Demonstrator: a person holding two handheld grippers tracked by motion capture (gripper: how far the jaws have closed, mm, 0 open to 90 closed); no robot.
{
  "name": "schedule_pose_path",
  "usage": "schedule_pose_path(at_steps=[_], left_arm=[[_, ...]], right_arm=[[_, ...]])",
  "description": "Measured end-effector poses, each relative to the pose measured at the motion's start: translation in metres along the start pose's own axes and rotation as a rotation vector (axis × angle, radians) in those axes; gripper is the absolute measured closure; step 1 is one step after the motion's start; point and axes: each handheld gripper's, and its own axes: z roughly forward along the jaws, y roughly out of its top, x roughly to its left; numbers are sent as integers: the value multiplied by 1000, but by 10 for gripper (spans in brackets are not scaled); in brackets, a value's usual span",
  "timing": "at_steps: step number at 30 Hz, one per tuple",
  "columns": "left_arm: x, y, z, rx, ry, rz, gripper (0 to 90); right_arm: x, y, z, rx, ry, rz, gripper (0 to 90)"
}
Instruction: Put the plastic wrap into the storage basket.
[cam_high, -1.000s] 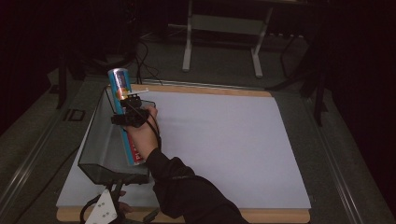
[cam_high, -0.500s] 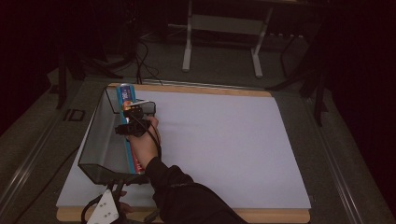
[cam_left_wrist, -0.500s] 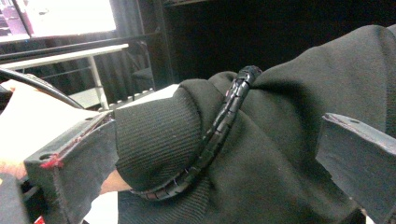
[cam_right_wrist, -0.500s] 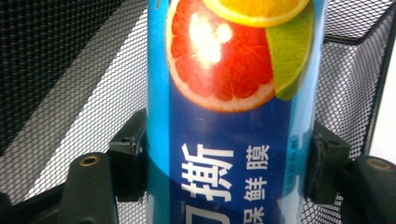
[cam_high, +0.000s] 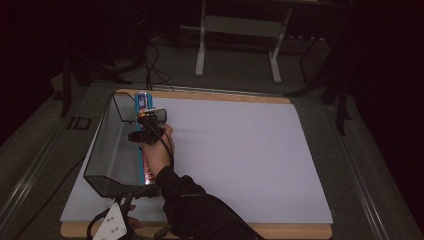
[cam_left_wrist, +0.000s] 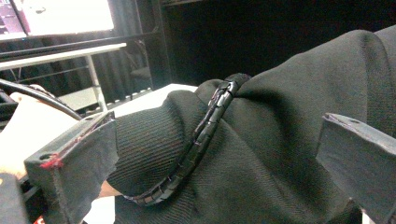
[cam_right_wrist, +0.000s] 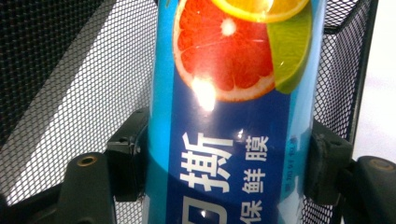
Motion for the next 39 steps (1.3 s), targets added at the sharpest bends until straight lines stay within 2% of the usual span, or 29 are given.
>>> schedule_pose_path(at_steps=[3,6,10,13,15,16,18,23,25,30,33,39], left_arm=[[0,0,0,1,-2,-1,6],[0,0,0,0,-3,-1,6],[0,0,1,1,-4,0,6],[0,0,1,1,-6,0,6],[0,0,1,1,-7,0,6],[0,0,1,1,-6,0,6],[0,0,1,3,-4,2,6],[0,0,1,3,-3,2,6],[0,0,2,4,-3,1,6],[0,0,3,9,-4,0,6],[0,0,3,9,-4,-1,6],[0,0,4,12,-4,-2,6]], right_arm=[[-3,0,2,5,0,8,302],[-2,1,2,8,-9,-4,299],[-3,2,2,21,3,-13,291],[-3,3,2,15,-5,-60,274],[-4,4,1,11,17,-70,222],[-5,4,-1,1,35,-75,204],[-6,7,-6,-14,40,-83,199],[-7,10,-21,-58,33,-170,146],[-10,10,-30,-81,51,-191,136],[-18,10,-49,-116,105,-282,124],[-24,9,-58,-111,133,-299,117],[-36,6,-74,-136,148,-327,112]])
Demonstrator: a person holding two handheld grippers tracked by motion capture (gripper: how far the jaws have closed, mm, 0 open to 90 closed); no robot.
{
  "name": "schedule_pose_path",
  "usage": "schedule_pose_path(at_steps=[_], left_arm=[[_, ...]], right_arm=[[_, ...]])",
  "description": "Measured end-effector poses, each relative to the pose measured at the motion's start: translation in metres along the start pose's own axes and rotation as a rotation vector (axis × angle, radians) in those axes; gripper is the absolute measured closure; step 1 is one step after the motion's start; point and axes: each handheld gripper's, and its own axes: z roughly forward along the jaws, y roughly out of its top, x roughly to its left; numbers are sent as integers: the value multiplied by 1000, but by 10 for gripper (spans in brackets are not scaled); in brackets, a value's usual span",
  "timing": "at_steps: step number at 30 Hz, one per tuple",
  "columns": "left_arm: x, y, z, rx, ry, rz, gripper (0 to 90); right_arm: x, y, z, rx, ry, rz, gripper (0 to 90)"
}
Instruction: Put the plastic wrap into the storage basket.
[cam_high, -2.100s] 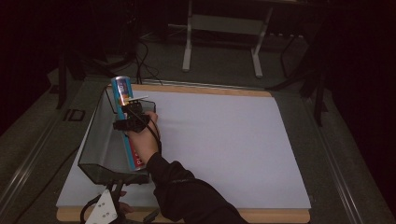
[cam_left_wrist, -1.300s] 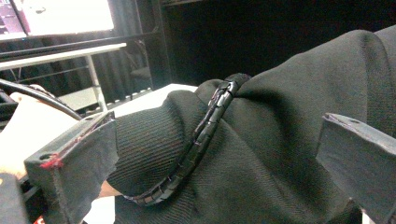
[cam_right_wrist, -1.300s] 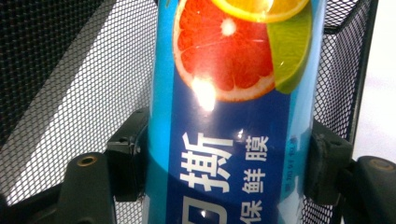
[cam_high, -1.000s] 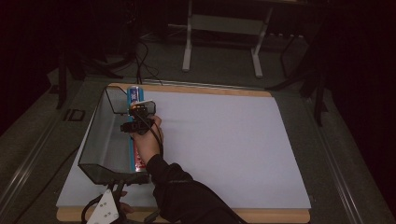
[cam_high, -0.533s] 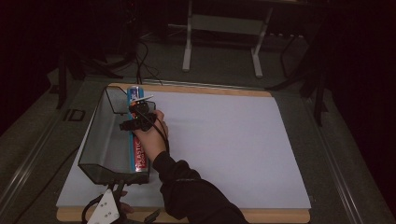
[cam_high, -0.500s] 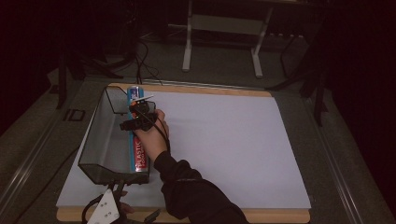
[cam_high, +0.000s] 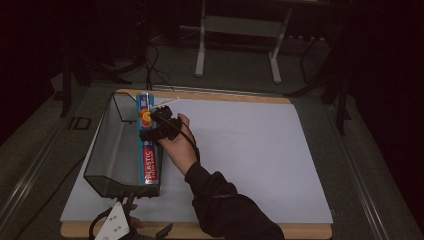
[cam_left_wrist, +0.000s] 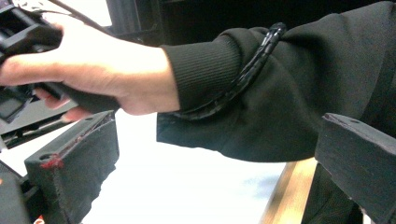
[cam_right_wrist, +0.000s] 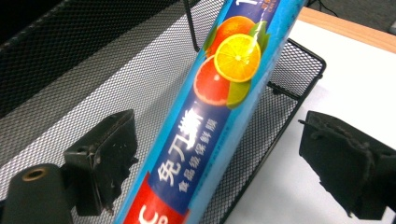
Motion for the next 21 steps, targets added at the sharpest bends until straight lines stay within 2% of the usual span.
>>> schedule_pose_path(at_steps=[8,20,21], left_arm=[[0,0,1,2,1,0,6],[0,-1,3,12,3,-5,6],[0,-1,3,14,3,-4,6]], right_arm=[[-15,-14,-20,-25,-1,-26,112],[-40,-44,-48,-23,-1,-69,112],[-41,-46,-52,-26,1,-61,112]])
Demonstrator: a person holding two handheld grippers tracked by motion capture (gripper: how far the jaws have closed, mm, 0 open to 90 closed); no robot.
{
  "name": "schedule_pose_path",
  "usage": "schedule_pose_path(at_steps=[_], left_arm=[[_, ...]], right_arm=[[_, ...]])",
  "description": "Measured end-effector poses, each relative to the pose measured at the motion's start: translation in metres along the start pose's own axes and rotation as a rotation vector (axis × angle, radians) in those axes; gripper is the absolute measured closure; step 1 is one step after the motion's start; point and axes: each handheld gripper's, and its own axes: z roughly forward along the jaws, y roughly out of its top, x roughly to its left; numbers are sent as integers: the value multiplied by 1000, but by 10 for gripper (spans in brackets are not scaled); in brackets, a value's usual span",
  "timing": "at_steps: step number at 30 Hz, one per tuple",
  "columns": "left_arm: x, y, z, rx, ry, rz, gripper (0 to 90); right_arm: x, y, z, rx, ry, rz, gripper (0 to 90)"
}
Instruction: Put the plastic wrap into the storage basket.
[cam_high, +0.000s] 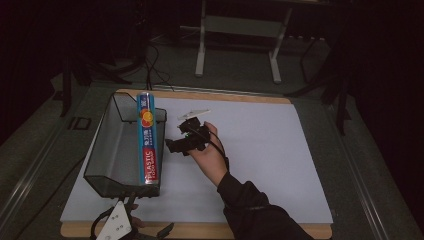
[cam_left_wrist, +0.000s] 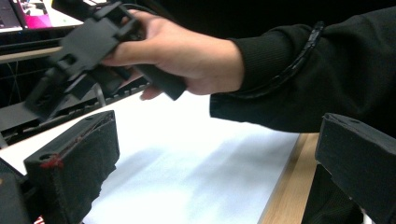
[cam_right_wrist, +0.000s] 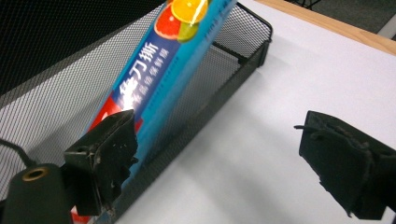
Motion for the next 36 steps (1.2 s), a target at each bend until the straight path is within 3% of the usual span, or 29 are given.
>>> schedule_pose_path(at_steps=[20,36], left_arm=[[0,0,1,4,8,2,6],[-1,0,3,14,3,6,6]], right_arm=[[-35,-65,-52,-26,23,10,113],[-51,-113,-94,-41,-6,12,113]])
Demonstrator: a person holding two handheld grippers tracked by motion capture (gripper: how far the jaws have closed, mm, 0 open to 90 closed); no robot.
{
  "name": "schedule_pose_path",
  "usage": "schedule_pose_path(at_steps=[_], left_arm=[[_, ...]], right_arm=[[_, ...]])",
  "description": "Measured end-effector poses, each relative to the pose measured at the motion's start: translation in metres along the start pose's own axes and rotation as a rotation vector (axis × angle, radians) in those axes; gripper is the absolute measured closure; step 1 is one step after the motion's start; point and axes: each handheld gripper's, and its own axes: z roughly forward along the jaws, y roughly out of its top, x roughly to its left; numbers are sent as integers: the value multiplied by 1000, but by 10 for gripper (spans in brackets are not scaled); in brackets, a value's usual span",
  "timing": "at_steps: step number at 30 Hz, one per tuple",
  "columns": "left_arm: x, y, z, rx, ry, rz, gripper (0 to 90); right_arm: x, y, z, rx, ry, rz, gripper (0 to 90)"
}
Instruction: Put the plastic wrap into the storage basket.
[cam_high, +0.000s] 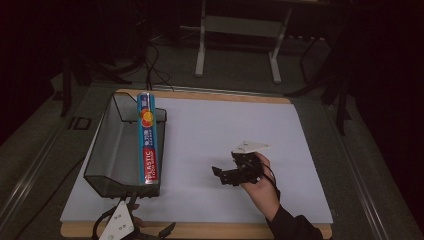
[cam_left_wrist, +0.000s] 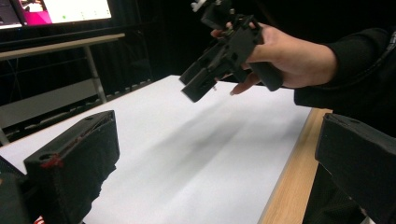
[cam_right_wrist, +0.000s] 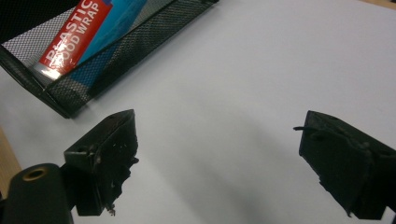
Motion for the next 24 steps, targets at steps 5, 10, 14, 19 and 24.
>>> schedule_pose_path(at_steps=[5,10,14,19,24], left_arm=[[0,0,1,3,-1,3,6],[0,0,1,6,-2,4,6],[0,0,1,7,-3,3,6],[-1,0,1,7,-4,4,6],[-1,0,1,10,-7,7,6]], right_arm=[[-7,-9,-18,-32,-8,23,113],[-12,-19,-31,-32,-30,30,113],[-14,-26,-39,-38,-31,44,113],[-18,-39,-47,-36,-60,28,113],[-23,-50,-48,-24,-70,40,113]])
